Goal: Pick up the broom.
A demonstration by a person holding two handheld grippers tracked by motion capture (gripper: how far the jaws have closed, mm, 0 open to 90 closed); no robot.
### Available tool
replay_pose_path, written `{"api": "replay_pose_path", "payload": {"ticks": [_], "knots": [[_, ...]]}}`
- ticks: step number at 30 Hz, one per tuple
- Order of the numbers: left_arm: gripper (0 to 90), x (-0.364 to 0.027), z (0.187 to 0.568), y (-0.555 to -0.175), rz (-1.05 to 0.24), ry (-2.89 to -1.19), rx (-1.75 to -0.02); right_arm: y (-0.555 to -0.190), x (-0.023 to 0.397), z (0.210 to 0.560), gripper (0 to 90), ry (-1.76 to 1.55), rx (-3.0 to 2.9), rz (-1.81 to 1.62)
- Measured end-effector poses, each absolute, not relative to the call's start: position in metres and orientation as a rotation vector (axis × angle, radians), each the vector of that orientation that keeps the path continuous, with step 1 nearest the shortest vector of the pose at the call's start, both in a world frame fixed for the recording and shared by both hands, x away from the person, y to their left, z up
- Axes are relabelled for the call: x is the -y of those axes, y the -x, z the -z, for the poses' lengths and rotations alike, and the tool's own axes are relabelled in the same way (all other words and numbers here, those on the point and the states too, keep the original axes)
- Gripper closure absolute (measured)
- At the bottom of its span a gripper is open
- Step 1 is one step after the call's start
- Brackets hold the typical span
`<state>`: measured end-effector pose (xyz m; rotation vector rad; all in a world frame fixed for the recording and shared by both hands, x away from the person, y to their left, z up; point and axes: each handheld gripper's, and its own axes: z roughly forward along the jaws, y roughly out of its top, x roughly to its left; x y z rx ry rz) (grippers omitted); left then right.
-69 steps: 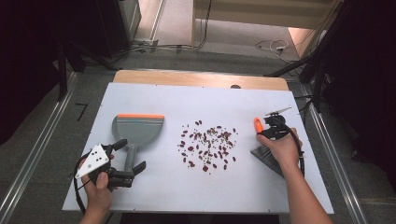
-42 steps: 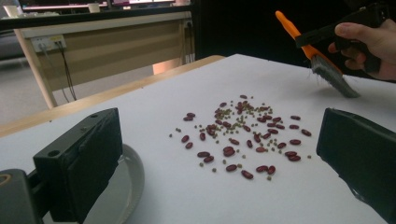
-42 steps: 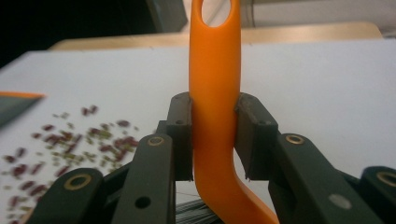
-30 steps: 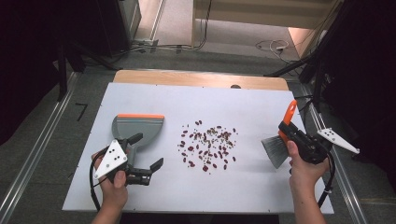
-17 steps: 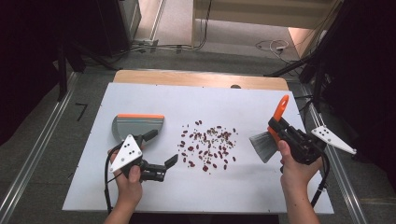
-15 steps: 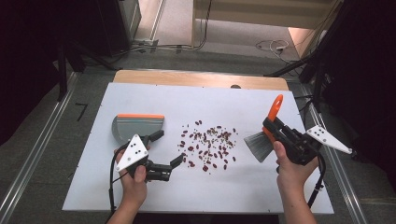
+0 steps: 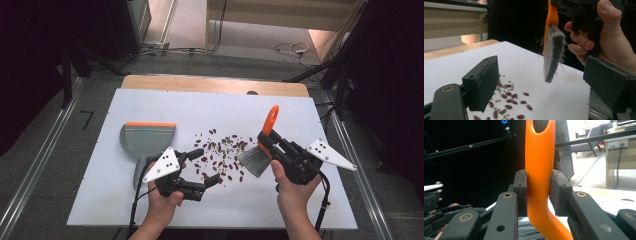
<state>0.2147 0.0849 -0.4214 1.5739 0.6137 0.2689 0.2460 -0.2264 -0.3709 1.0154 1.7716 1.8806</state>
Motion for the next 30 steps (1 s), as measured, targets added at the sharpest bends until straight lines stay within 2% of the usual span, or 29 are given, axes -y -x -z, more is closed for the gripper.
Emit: {"api": "replay_pose_path", "payload": {"ticks": [10, 11, 12, 16, 19, 22, 23, 24, 30], "knots": [[27.7, -0.061, 0.419, -0.209, -0.185, -1.596, -0.605, -0.227, 0.194, 0.369, 67.9, -0.943, -1.824, -1.933], [33.6, -0.060, 0.419, -0.209, -0.172, -1.596, -0.609, -0.223, 0.188, 0.370, 67.9, -0.934, -1.833, -1.940], [33.6, -0.059, 0.419, -0.210, -0.156, -1.595, -0.610, -0.223, 0.188, 0.370, 67.9, -0.934, -1.833, -1.940], [48.9, -0.056, 0.419, -0.208, -0.166, -1.611, -0.628, -0.213, 0.173, 0.371, 67.8, -0.886, -1.857, -1.931], [53.4, -0.054, 0.420, -0.207, -0.180, -1.630, -0.636, -0.208, 0.166, 0.372, 67.8, -0.871, -1.867, -1.922], [69.8, -0.055, 0.420, -0.206, -0.183, -1.634, -0.636, -0.206, 0.163, 0.373, 67.8, -0.860, -1.873, -1.922], [69.8, -0.056, 0.420, -0.206, -0.189, -1.630, -0.639, -0.206, 0.163, 0.373, 67.8, -0.860, -1.873, -1.922], [76.0, -0.058, 0.419, -0.207, -0.186, -1.627, -0.637, -0.205, 0.163, 0.373, 67.8, -0.857, -1.866, -1.918], [82.7, -0.062, 0.419, -0.210, -0.180, -1.647, -0.643, -0.205, 0.161, 0.374, 67.5, -0.827, -1.872, -1.891]]}}
